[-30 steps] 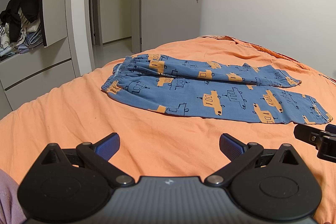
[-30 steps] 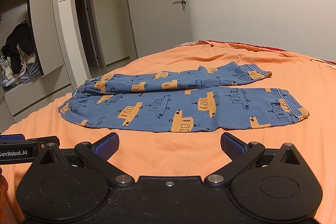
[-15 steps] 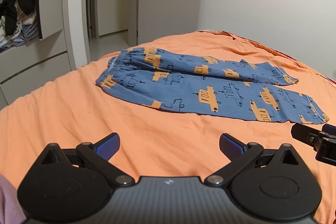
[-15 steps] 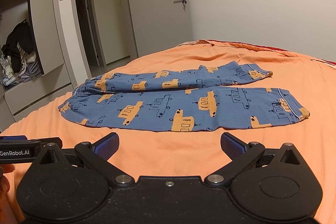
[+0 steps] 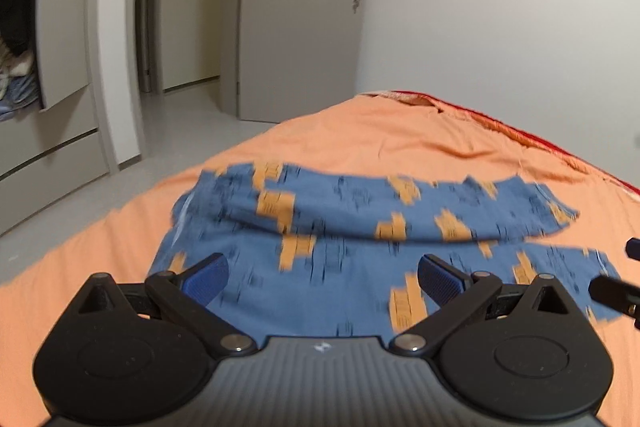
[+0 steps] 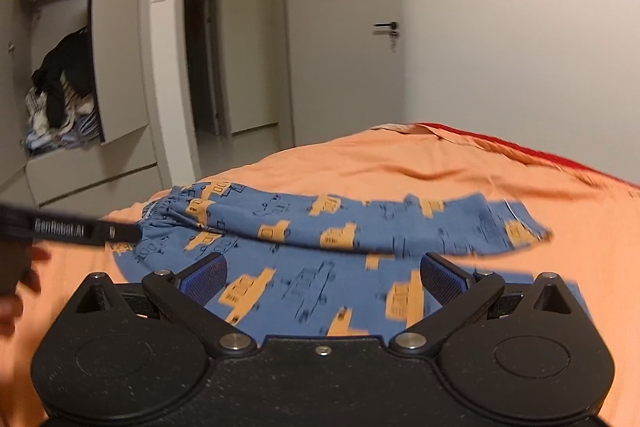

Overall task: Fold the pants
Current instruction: 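Move both tools to the pants hems and close both grippers on them, then lift the hems with both grippers and fold them over toward the waistband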

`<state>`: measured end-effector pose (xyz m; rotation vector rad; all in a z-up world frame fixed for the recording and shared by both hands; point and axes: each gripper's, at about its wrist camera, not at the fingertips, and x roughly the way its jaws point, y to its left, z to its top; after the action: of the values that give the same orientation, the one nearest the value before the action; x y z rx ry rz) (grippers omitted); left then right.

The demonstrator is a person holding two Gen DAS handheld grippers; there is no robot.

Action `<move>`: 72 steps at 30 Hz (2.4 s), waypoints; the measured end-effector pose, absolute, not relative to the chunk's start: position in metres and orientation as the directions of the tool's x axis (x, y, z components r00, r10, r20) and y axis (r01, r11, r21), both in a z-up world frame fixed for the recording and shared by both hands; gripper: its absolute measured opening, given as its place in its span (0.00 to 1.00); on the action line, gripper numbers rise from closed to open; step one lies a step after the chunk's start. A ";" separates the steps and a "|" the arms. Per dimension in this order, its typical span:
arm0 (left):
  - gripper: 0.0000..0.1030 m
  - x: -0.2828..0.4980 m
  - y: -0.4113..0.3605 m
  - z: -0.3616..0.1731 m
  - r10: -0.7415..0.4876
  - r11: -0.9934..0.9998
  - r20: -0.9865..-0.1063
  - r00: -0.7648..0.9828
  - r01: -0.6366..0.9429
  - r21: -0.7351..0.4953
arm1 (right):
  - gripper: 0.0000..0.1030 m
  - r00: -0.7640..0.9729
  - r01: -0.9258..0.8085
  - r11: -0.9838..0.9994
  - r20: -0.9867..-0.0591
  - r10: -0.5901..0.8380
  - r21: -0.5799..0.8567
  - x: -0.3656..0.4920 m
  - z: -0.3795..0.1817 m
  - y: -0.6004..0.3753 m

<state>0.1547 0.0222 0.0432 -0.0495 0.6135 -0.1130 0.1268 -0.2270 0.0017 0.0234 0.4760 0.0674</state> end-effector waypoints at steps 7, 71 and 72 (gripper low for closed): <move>1.00 0.252 0.047 0.031 -0.231 0.970 -0.632 0.740 0.125 -0.208 | 0.99 0.833 -0.190 0.982 -0.527 0.168 0.013 0.214 -0.011 -0.258; 0.00 0.495 0.106 -0.029 -0.180 0.913 -0.825 0.535 0.404 0.063 | 0.45 0.440 -0.493 0.869 -0.846 0.300 0.051 0.586 -0.100 -0.226; 0.00 0.492 0.105 -0.025 -0.170 0.911 -0.813 0.556 0.404 0.086 | 0.34 0.461 -0.494 0.869 -0.836 0.297 0.037 0.582 -0.100 -0.223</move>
<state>0.4918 0.1048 -0.0254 0.2771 0.9223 -0.3443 0.5820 -0.2234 -0.0995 -0.2235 0.9780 0.4921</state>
